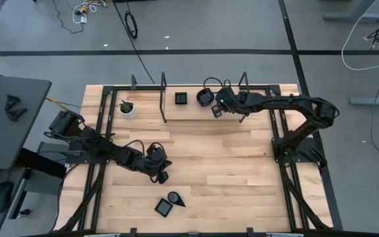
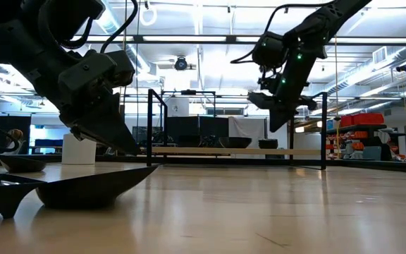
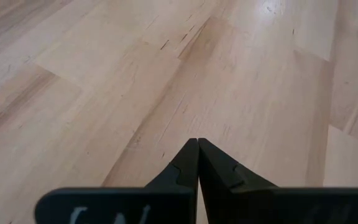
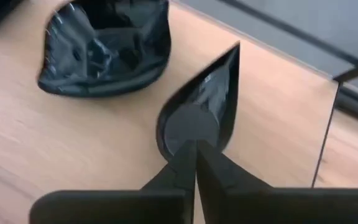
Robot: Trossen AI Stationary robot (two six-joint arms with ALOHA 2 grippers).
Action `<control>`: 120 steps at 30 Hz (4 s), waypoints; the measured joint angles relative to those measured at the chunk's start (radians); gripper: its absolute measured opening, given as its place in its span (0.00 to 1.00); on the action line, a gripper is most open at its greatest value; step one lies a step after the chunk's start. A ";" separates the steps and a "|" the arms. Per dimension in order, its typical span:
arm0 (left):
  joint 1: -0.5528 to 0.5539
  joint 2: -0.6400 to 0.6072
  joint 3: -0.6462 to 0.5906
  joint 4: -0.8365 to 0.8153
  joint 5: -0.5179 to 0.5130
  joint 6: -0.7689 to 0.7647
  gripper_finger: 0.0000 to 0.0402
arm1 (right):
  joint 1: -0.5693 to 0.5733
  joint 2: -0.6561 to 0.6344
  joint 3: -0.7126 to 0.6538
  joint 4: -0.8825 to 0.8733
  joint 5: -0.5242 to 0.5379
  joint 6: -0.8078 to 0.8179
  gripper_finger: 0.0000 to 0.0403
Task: Pick & Place Mini shaped plates
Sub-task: Stack the black teardrop shaped bowl on top of the other black teardrop shaped bowl on the shelf
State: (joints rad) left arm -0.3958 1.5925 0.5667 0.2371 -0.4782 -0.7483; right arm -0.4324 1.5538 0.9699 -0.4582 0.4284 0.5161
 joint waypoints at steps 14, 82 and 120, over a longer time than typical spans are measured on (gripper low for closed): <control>0.000 0.000 0.000 0.005 0.000 0.000 0.03 | -0.030 0.078 0.000 0.023 -0.052 -0.020 0.02; -0.167 -0.283 0.032 -0.539 -0.117 -0.295 0.03 | 0.778 0.194 0.000 0.732 0.162 -0.328 0.02; -0.116 -0.277 0.035 -0.540 -0.226 -0.253 0.04 | 0.485 0.437 0.000 0.650 0.031 0.314 0.33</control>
State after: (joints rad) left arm -0.5121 1.3159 0.6014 -0.3031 -0.7038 -1.0011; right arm 0.0528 1.9907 0.9703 0.1917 0.4594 0.8298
